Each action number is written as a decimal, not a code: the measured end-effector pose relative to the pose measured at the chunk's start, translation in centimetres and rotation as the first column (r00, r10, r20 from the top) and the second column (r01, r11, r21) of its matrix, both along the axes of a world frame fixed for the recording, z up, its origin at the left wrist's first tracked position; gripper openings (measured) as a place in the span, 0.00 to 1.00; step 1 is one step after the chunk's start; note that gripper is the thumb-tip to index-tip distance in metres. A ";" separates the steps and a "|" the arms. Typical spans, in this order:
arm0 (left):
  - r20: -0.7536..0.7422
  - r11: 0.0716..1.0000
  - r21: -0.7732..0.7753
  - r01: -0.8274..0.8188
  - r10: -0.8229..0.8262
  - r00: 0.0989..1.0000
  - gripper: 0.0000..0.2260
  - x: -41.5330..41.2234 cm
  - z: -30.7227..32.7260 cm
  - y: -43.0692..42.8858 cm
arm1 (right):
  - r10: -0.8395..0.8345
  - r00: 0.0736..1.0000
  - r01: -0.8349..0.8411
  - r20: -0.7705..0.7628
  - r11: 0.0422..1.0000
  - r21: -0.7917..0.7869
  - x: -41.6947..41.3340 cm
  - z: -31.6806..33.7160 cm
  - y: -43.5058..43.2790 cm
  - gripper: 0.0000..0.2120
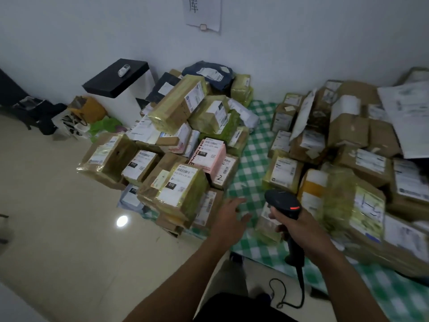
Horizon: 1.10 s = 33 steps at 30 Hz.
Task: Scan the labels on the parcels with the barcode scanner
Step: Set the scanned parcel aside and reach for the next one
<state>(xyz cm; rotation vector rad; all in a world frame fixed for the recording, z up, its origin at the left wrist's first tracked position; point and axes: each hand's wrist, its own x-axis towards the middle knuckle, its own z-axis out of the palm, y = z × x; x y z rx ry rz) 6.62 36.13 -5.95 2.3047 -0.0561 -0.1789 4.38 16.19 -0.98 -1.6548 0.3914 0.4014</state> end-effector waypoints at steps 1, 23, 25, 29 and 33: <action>-0.086 0.999 -0.032 -0.004 0.002 0.996 0.18 0.3 -0.5 -1.3 | -0.022 1.000 0.022 -0.007 1.000 -0.012 -0.6 -0.3 -0.7 0.12; -0.570 0.911 -0.332 -0.244 0.013 0.822 0.15 -0.5 -6.4 -5.1 | -0.090 0.993 0.086 -0.076 0.995 -0.055 -3.2 -2.9 -4.2 0.15; -0.581 0.859 -0.393 -0.327 0.043 0.813 0.14 -1.7 -6.0 -3.9 | -0.056 0.996 0.052 -0.063 0.997 -0.063 -3.1 -2.8 -4.0 0.16; -0.535 0.828 -0.447 -0.338 0.056 0.843 0.15 -2.5 -4.4 -1.8 | 0.012 1.000 -0.014 -0.021 0.996 -0.087 -2.5 -2.4 -3.6 0.14; -0.464 0.883 -0.397 -0.249 0.041 0.885 0.14 -0.4 -1.5 0.2 | 0.091 0.995 -0.084 0.042 0.986 -0.147 -1.8 -1.4 -3.5 0.15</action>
